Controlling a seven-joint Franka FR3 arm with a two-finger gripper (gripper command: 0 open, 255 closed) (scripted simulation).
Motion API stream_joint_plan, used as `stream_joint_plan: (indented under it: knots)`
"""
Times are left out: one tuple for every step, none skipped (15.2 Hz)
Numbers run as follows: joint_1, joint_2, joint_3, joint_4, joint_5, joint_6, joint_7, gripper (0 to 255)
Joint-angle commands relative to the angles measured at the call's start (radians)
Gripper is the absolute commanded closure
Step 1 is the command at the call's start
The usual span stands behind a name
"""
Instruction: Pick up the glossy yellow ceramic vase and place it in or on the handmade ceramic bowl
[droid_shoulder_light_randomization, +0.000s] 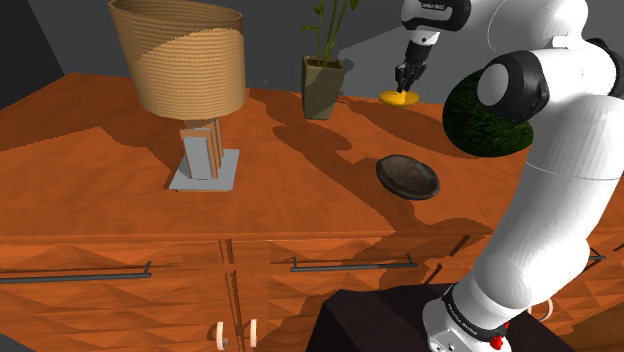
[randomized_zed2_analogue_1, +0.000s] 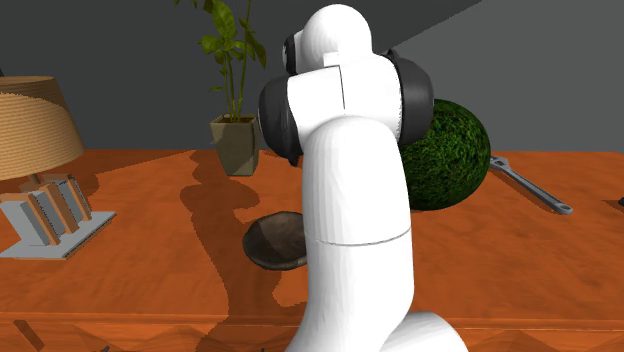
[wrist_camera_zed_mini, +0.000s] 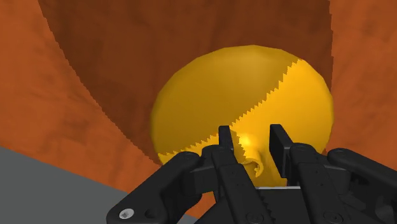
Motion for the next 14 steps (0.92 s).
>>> stream_joint_plan:
  knots:
    - [-0.006,0.01,0.0,0.044,0.004,-0.035,-0.002,255]
    - [-0.008,0.014,-0.001,0.064,0.006,-0.051,-0.003,255]
    - [-0.011,0.019,-0.001,0.085,0.007,-0.067,-0.003,255]
    - [-0.014,0.024,-0.001,0.107,0.01,-0.083,-0.004,255]
    - [-0.017,0.03,-0.001,0.129,0.012,-0.1,-0.005,255]
    - [-0.021,0.037,-0.001,0.152,0.014,-0.117,-0.006,255]
    - [-0.025,0.044,-0.001,0.177,0.017,-0.134,-0.007,255]
    - [-0.029,0.051,-0.001,0.202,0.02,-0.152,-0.008,255]
    - [-0.034,0.06,-0.001,0.229,0.024,-0.171,-0.009,255]
    - [-0.039,0.068,-0.001,0.256,0.027,-0.189,-0.01,255]
    - [-0.01,0.007,-0.002,0.169,0.004,-0.161,0.003,255]
    - [0.016,-0.049,-0.004,0.093,-0.019,-0.139,0.017,255]
    - [0.039,-0.102,-0.003,0.024,-0.041,-0.12,0.033,255]
    - [0.059,-0.152,0.0,-0.038,-0.063,-0.105,0.051,255]
